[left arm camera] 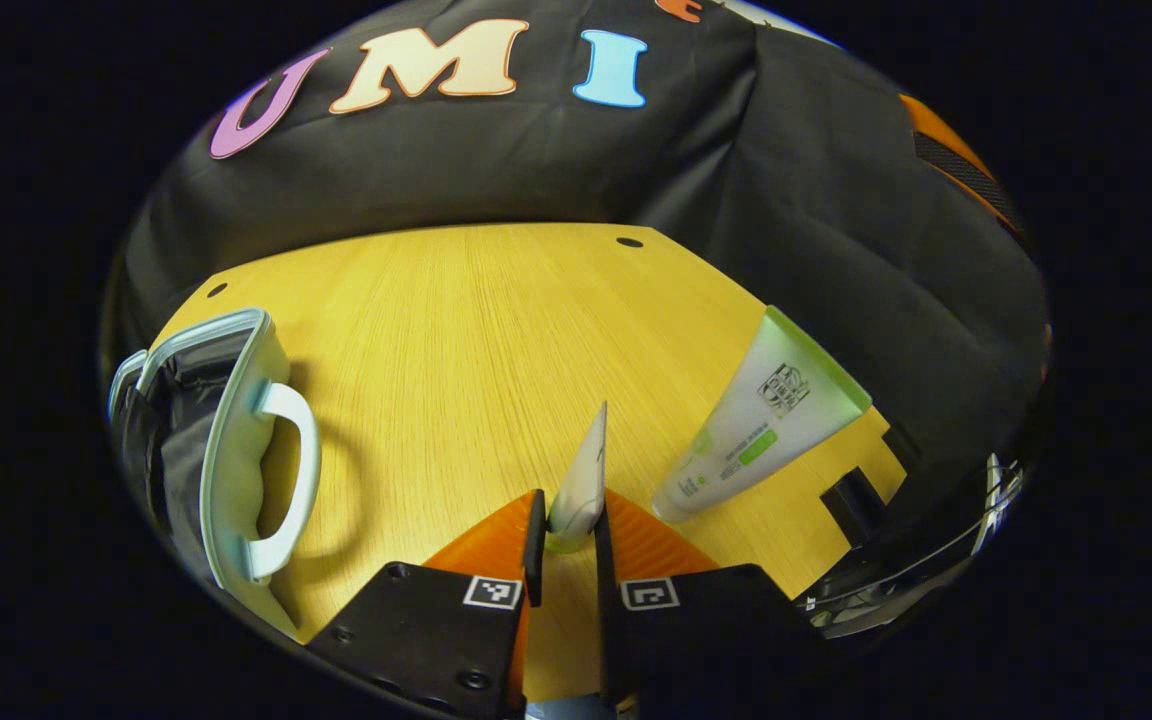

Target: First open the suitcase, pack the skin care products into it, and then close the suitcase.

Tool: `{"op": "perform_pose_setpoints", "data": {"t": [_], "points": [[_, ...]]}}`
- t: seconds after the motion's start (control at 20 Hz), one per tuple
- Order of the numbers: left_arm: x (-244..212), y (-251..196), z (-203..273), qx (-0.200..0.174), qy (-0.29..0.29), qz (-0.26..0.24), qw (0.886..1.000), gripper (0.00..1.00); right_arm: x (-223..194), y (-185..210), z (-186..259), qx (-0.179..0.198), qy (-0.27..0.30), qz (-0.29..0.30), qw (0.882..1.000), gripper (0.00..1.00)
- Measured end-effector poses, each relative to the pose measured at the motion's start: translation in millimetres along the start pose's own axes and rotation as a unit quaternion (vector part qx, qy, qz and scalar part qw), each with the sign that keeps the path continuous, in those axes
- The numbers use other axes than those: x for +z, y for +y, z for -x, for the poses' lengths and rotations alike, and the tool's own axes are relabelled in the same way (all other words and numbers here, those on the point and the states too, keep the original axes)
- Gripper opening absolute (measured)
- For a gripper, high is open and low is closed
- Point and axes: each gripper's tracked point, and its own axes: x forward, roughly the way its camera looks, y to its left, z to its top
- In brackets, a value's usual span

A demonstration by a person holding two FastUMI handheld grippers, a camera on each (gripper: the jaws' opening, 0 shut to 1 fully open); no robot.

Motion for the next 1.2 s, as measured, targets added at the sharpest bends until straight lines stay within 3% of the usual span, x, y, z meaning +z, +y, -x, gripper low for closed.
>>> {"op": "perform_pose_setpoints", "data": {"t": [0.2, 0.55, 0.75, 1.05, 1.15, 1.2], "points": [[8, 6, 5, 0.006, -0.002, 0.028, 1.000, 0.13, -29, 14, -1, 0.027, 0.017, -0.005, 0.999, 0.99], [56, 19, 58, 0.032, -0.037, 0.007, 0.999, 0.12, -125, 52, -9, 0.080, 0.119, -0.036, 0.989, 0.99], [69, 28, 88, 0.046, -0.051, 0.024, 0.997, 0.12, -166, 65, -15, 0.091, 0.154, -0.041, 0.983, 0.98], [67, 69, 129, 0.105, -0.050, 0.034, 0.993, 0.12, -214, 86, -21, 0.107, 0.191, -0.030, 0.975, 0.72], [67, 79, 137, 0.114, -0.052, 0.043, 0.991, 0.12, -232, 92, -23, 0.114, 0.217, -0.030, 0.969, 0.74], [65, 83, 140, 0.119, -0.049, 0.051, 0.990, 0.12, -232, 88, -25, 0.111, 0.216, -0.027, 0.970, 0.65]]}}
